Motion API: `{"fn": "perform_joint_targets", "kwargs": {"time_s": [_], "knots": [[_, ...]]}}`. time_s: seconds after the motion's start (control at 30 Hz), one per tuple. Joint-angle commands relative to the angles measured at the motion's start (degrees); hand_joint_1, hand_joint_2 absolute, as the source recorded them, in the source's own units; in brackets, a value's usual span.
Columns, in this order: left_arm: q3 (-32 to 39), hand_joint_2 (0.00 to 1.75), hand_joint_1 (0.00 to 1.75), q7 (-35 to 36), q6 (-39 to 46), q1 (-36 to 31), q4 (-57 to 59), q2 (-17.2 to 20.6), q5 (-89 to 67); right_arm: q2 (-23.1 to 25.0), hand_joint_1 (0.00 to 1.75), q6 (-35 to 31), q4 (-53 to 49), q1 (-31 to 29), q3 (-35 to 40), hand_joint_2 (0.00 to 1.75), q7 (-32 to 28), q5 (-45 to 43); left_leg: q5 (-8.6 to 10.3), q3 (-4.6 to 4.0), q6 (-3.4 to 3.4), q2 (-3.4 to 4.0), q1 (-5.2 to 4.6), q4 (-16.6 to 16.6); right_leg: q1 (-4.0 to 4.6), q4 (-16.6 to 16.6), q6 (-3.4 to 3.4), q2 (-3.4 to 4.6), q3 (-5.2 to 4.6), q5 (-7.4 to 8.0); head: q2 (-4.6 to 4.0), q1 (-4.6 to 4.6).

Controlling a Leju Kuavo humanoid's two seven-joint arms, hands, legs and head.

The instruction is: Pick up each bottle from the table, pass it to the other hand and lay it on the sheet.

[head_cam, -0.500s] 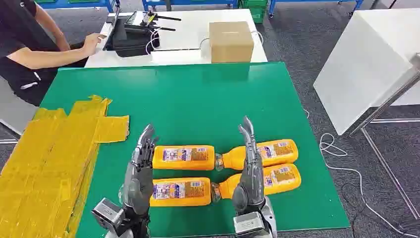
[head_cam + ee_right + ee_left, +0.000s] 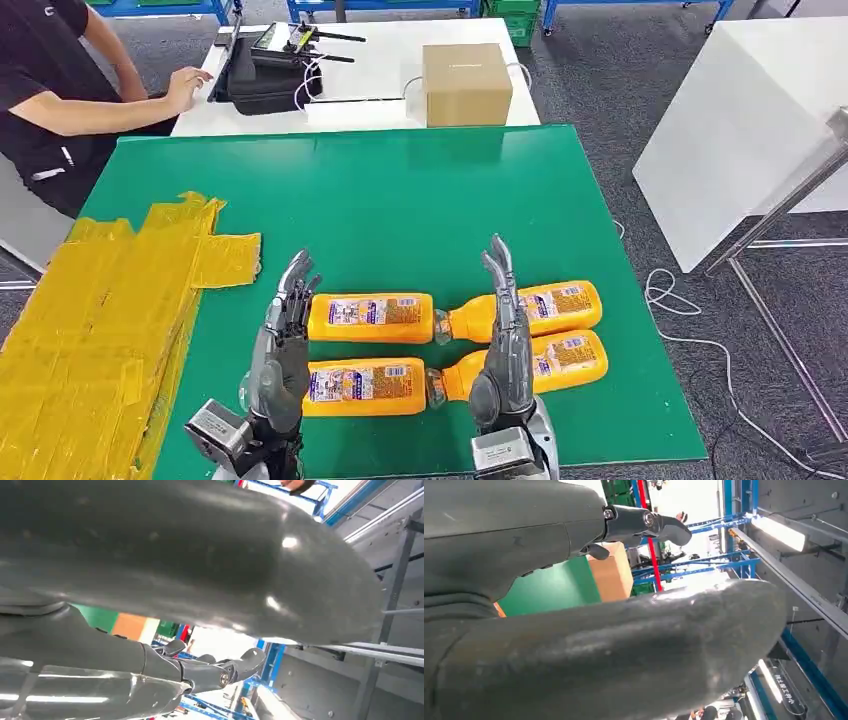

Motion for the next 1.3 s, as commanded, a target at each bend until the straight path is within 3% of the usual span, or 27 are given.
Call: {"fn": "perform_joint_targets", "kwargs": {"time_s": [0.03,0.07,0.1,0.13,0.17,0.2,0.23,0.27,0.3,0.33,1.1,1.23,1.27,1.3], "knots": [[2.1,0.00,0.00,-6.8,6.1,-5.3,4.5,2.3,3.0,-5.2,0.00,8.7,4.0,-3.4,-0.2,0.00,-1.3,-9.1,0.00,0.08,-0.02,-0.03,0.02,-0.1,0.02,-0.1,0.03,-0.04,0.10,0.00,0.00,0.00],[2.1,0.00,0.00,-6.8,6.1,-5.3,4.5,2.3,3.0,-5.2,0.00,8.7,4.0,-3.4,-0.2,0.00,-1.3,-9.1,-0.02,0.15,-0.03,-0.05,0.05,-0.1,0.05,-0.1,0.04,-0.06,0.18,-0.01,0.00,0.00],[2.1,0.00,0.59,-6.8,6.1,-5.3,4.5,2.3,3.0,-5.2,0.00,8.7,4.0,-3.4,-0.2,0.00,-1.3,-9.1,-0.01,0.15,-0.02,-0.04,0.03,-0.1,0.02,-0.1,0.04,-0.05,0.16,0.00,0.00,0.00],[3.3,0.00,1.57,-6.8,5.2,-6.8,5.4,3.4,4.6,-5.8,0.00,9.4,5.4,-3.8,-1.2,0.00,-2.7,-10.1,-0.01,0.12,-0.02,-0.04,0.01,-0.1,0.01,-0.1,0.03,-0.05,0.13,-0.01,0.00,0.00],[3.3,0.00,1.75,-6.8,5.2,-6.8,5.4,3.4,4.6,-5.8,0.00,9.4,5.4,-3.8,-1.2,0.00,-2.7,-10.1,0.00,0.07,-0.01,-0.03,0.00,-0.1,0.00,-0.1,0.03,-0.04,0.08,0.00,0.00,0.00],[3.3,0.00,1.75,-6.8,5.2,-6.8,5.4,3.4,4.6,-5.8,0.00,9.4,5.4,-3.8,-1.2,0.00,-2.7,-10.1,-0.01,0.12,-0.03,-0.04,0.04,-0.1,0.04,-0.1,0.04,-0.05,0.14,-0.01,0.00,0.00],[3.3,0.00,1.75,-6.8,5.2,-6.8,5.4,3.4,4.6,-5.8,0.16,9.4,5.4,-3.8,-1.2,0.00,-2.7,-10.1,-0.03,0.17,-0.04,-0.04,0.08,-0.1,0.07,-0.2,0.05,-0.06,0.20,0.00,0.00,0.00],[3.3,0.00,1.75,-6.8,5.2,-6.8,5.4,3.4,4.6,-5.8,1.40,9.4,5.4,-3.8,-1.2,0.00,-2.7,-10.1,-0.01,0.09,-0.02,-0.04,0.02,-0.1,0.02,-0.1,0.03,-0.05,0.11,-0.01,0.00,0.00],[3.3,0.00,1.75,-6.8,5.2,-6.8,5.4,3.4,4.6,-5.8,1.66,9.4,5.4,-3.8,-1.2,0.00,-2.7,-10.1,-0.01,0.13,-0.03,-0.04,0.04,-0.1,0.04,-0.1,0.03,-0.06,0.15,-0.01,0.00,0.00],[3.3,0.00,1.75,-6.8,5.2,-6.8,5.4,3.4,4.6,-5.8,1.75,9.4,5.4,-3.8,-1.2,0.00,-2.7,-10.1,0.00,0.09,-0.02,-0.04,0.01,-0.1,0.01,-0.1,0.03,-0.05,0.10,0.00,0.00,0.00],[5.3,0.00,1.75,-6.8,3.6,-8.7,6.5,5.1,6.8,-6.8,1.75,10.5,7.4,-4.2,-2.8,0.00,-5.1,-11.5,0.09,0.22,-0.03,-0.12,0.06,-0.2,0.07,-0.3,0.03,-0.13,0.28,0.09,0.00,0.00],[6.6,0.00,1.75,-6.8,5.2,-8.5,8.6,2.7,5.5,-4.8,1.75,10.8,8.6,-3.6,-5.6,0.00,-5.8,-8.4,0.08,0.26,-0.05,-0.04,0.07,-0.2,0.06,-0.3,0.04,-0.06,0.33,0.10,0.00,-0.02],[7.0,0.00,1.08,-6.8,5.1,-8.5,8.4,2.4,6.3,-4.6,1.75,10.4,8.7,-3.5,-6.0,0.00,-5.5,-7.7,0.05,0.24,-0.04,-0.07,0.06,-0.2,0.05,-0.2,0.04,-0.09,0.31,0.05,0.00,-0.02],[7.2,0.00,0.00,-6.8,4.7,-8.4,8.0,2.3,7.0,-4.6,0.05,9.9,8.9,-3.6,-6.1,0.00,-5.3,-6.7,0.03,0.20,-0.03,-0.07,0.03,-0.1,0.03,-0.2,0.04,-0.08,0.24,0.02,0.00,0.00]]}}
